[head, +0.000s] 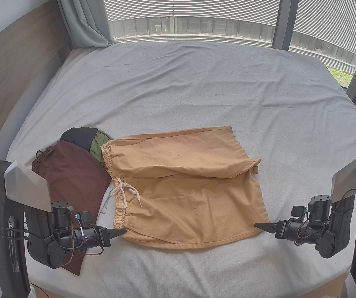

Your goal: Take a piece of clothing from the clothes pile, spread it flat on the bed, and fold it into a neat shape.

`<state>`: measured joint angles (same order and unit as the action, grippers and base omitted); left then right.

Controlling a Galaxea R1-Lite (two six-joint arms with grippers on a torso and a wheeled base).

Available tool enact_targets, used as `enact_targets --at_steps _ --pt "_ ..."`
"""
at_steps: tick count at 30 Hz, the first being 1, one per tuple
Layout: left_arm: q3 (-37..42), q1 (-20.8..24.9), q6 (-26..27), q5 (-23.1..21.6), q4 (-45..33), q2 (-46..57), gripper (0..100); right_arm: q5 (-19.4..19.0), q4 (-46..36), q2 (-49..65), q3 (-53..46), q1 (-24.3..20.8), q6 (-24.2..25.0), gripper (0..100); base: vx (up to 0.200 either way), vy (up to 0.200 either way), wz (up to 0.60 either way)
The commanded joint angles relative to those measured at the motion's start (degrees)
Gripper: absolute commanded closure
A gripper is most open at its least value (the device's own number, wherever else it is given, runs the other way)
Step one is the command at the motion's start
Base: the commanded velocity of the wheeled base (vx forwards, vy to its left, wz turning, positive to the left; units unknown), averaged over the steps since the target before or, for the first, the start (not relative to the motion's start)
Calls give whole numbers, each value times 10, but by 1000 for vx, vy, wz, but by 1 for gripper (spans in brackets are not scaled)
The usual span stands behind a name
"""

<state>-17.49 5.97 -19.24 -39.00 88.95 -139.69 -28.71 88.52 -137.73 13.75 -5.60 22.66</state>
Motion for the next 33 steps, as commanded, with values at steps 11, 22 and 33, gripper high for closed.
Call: enact_targets --at_steps 11,22,33 --pt "-3 0 0 0 1 -1 100 -31 -1 -3 16 1 28 0 0 0 0" --pt "-6 -1 0 -1 1 -3 100 -47 -1 39 0 1 29 0 0 0 0" --pt "-6 0 0 0 1 -3 100 -56 -2 55 -6 1 29 0 0 0 0"
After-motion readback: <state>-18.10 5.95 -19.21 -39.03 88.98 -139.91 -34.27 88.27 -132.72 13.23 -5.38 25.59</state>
